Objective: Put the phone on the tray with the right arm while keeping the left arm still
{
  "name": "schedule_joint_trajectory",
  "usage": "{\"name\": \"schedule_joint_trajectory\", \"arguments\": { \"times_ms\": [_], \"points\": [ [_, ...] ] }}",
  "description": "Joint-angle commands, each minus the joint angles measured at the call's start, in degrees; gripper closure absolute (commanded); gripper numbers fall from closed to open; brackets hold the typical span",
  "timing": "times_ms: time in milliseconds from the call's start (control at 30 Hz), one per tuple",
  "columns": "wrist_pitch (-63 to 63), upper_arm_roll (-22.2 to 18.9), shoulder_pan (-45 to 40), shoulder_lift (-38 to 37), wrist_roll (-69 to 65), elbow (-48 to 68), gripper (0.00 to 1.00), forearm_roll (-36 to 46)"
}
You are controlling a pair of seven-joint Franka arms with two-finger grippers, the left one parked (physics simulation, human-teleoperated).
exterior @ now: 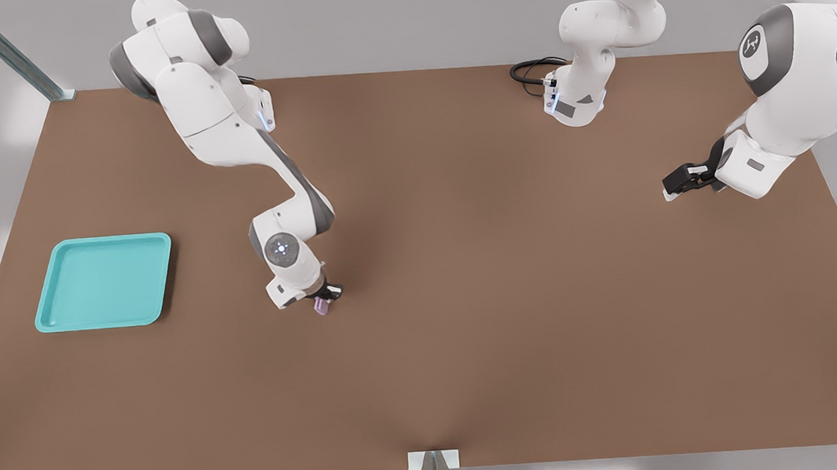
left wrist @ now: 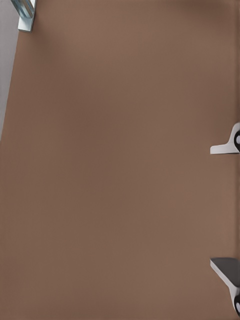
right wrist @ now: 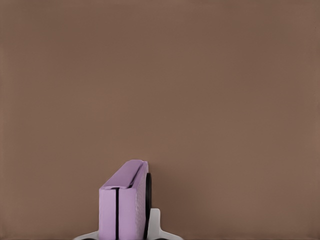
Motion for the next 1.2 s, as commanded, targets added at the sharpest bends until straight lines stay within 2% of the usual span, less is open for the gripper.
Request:
{"name": "schedule_joint_trajectory", "arguments": {
  "times_ms": [0, 100, 200, 233, 267, 333, 467, 567, 700, 733, 867, 1167],
  "points": [
    [-3.9, 0.0, -0.9, -2.2, 1.3, 0.2, 0.75, -0.5],
    [-9.4, 0.3, -8.9, -8.9, -8.0, -1.8, 0.75, -0.5],
    [-9.2, 1.5, -16.2, -13.2, -16.8, -6.8, 0.75, -0.5],
    [-9.2, 4.2, -22.2, -14.4, -21.6, -8.4, 0.75, -0.5],
    [-9.2, 9.1, -30.7, -14.4, -26.5, -9.3, 0.75, -0.5],
    [-9.2, 12.2, -42.6, -16.8, -38.8, -12.6, 0.74, -0.5],
    [-11.9, 13.3, -55.9, -17.3, -58.7, -12.9, 0.74, -0.3],
    [-12.0, 13.3, -61.8, -16.6, -67.7, -12.9, 0.74, -0.4],
    [-11.9, 12.9, -65.4, -14.6, -75.5, -12.4, 0.72, -0.6],
    [-11.6, 12.8, -66.5, -14.4, -75.5, -12.3, 0.72, -2.6],
    [-11.4, 12.7, -66.8, -11.5, -75.5, -11.1, 0.72, -2.6],
    [-11.4, 12.7, -67.0, -10.5, -75.5, -10.9, 0.7, -2.6]
  ]
}}
